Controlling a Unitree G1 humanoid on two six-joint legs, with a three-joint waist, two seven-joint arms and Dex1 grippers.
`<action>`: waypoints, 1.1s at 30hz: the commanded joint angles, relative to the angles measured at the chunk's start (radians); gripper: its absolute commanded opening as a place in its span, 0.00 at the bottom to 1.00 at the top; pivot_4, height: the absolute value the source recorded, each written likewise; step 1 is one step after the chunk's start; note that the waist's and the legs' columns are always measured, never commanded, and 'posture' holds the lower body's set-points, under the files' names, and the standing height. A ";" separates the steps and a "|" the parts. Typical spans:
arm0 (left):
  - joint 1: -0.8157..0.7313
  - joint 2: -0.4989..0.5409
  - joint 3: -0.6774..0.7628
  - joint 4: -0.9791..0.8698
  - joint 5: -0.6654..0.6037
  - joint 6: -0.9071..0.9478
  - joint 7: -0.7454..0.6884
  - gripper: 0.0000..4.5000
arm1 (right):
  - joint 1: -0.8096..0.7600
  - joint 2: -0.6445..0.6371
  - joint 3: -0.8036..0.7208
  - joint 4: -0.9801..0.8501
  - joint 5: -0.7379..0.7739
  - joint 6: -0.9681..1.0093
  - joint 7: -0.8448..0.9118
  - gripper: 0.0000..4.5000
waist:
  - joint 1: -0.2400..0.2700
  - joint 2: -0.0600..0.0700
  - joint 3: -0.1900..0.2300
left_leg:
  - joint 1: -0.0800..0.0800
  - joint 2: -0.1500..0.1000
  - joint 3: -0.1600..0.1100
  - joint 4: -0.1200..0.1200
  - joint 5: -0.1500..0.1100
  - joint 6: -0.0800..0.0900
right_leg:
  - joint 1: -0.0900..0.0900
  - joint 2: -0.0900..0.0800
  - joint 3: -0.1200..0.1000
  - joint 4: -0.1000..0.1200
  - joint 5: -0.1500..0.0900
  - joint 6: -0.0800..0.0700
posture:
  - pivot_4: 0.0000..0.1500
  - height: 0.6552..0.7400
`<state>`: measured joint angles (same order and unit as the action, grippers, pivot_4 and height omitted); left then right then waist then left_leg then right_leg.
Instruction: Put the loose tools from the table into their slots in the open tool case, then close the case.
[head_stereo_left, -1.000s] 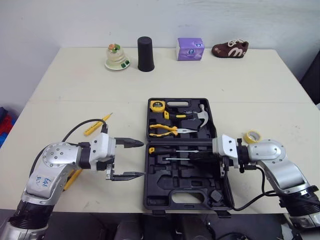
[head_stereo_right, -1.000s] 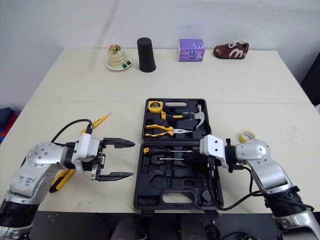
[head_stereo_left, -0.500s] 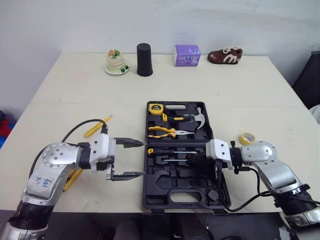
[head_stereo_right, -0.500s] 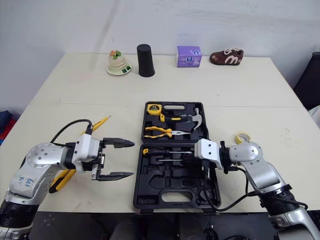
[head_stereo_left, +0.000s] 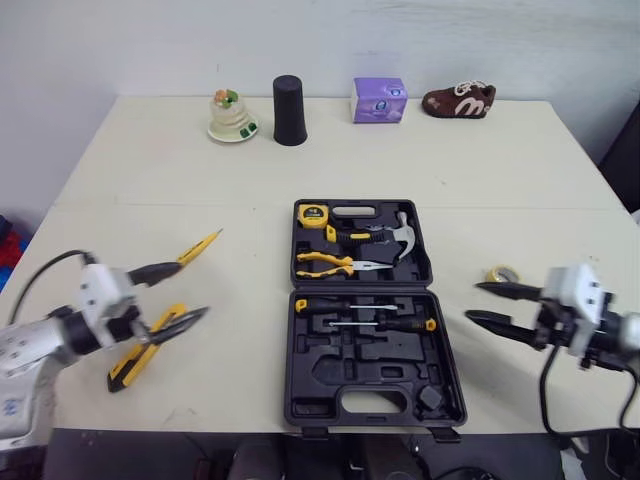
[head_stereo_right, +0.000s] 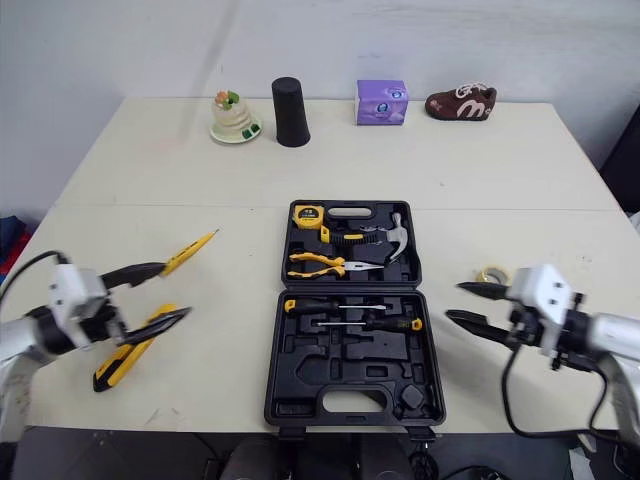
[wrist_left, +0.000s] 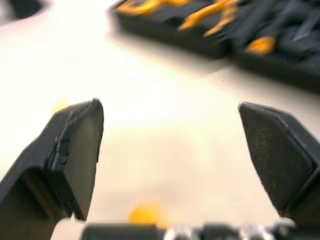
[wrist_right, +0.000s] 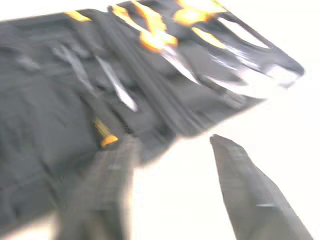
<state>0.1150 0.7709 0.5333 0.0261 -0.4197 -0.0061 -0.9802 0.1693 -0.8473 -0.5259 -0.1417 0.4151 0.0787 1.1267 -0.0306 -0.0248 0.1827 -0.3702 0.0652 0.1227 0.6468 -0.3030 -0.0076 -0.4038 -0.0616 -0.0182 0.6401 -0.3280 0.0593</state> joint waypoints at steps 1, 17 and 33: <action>0.038 0.031 0.179 0.173 0.007 -0.081 0.056 1.00 | 0.090 0.016 -0.198 0.128 -0.044 -0.127 -0.051 0.99 | 0.001 -0.001 0.001 | 0.000 0.000 0.000 0.000 0.000 0.000 | 0.000 0.000 0.000 0.000 0.000 0.000 | 1.00 1.00; 0.040 0.066 0.219 0.342 -0.045 -0.030 0.113 1.00 | 0.160 0.004 -0.282 0.545 -0.071 -0.454 -0.182 0.99 | -0.011 -0.001 0.000 | 0.003 0.001 0.000 -0.002 -0.003 -0.006 | 0.003 -0.003 0.001 -0.003 0.001 -0.007 | 1.00 1.00; -0.565 0.204 -0.338 0.370 0.058 0.521 0.049 1.00 | -0.119 0.093 0.180 -0.218 0.235 -0.120 -0.119 0.99 | -0.012 0.001 0.001 | -0.002 0.001 0.001 0.000 0.003 -0.003 | -0.003 0.001 0.000 0.003 0.005 0.000 | 1.00 1.00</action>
<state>-0.4073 0.9629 0.2343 0.3579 -0.4096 0.5109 -0.9192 0.0731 -0.7682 -0.3644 -0.2881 0.6222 -0.0388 1.0023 -0.0422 -0.0242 0.1841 -0.3730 0.0655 0.1238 0.6467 -0.2994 -0.0108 -0.4082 -0.0609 -0.0175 0.6440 -0.3231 0.0596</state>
